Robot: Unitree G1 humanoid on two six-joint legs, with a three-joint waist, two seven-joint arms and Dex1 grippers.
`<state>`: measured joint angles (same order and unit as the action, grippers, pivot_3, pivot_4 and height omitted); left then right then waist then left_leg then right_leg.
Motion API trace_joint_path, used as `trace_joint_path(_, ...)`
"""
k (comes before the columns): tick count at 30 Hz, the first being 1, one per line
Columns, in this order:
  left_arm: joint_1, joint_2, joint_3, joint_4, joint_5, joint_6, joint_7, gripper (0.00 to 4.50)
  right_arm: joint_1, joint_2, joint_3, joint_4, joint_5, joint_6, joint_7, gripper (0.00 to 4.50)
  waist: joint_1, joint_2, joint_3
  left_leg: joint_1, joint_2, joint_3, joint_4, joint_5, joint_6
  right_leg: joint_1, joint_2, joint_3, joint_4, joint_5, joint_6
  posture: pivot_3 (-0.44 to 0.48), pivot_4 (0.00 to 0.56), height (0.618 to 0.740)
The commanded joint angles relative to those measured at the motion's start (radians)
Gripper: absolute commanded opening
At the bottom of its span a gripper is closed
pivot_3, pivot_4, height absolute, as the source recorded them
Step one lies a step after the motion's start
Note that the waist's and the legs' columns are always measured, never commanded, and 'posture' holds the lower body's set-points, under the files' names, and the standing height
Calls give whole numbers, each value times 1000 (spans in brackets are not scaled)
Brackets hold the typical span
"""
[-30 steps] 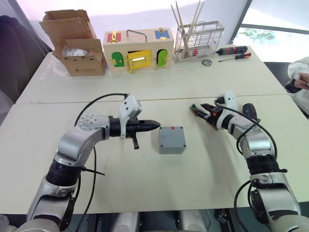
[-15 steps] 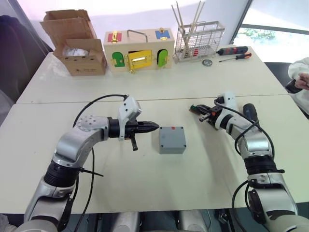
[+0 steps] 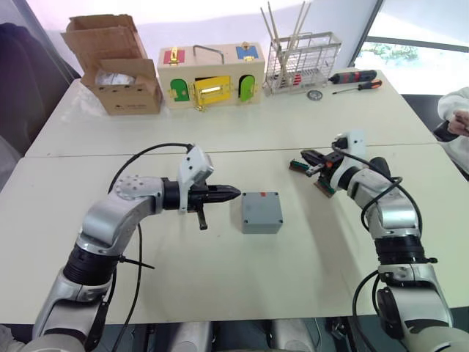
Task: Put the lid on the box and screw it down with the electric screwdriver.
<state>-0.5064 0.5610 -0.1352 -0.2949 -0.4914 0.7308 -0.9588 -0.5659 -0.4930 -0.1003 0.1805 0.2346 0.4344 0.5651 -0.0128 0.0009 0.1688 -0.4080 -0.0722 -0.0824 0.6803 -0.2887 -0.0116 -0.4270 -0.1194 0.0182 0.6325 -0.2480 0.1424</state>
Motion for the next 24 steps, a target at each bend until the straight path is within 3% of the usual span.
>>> trace_joint_path(1,-2,19,37,-59,-31,0,3,0,7,-30,-62,-177,69,69,2,65,0,0,0,0,0,0,0,0,0,0,0,0,0,0,0,0,150,730)
trace_joint_path(5,52,68,43,-124,-43,-5,-13,0,156,-95,-70,-515,263,271,110,65,2,0,0,-1,0,-2,-1,0,1,0,0,0,0,0,0,0,150,730)
trace_joint_path(8,86,83,46,-143,-61,-5,-12,0,227,-109,-38,-638,314,337,116,65,1,0,0,0,0,-1,-1,-1,1,0,0,0,-1,0,0,0,150,730)
trace_joint_path(24,118,105,8,-136,-51,-11,-14,0,298,-84,62,-640,288,323,78,65,3,0,0,0,0,0,0,-1,2,1,0,0,0,0,0,0,150,730)
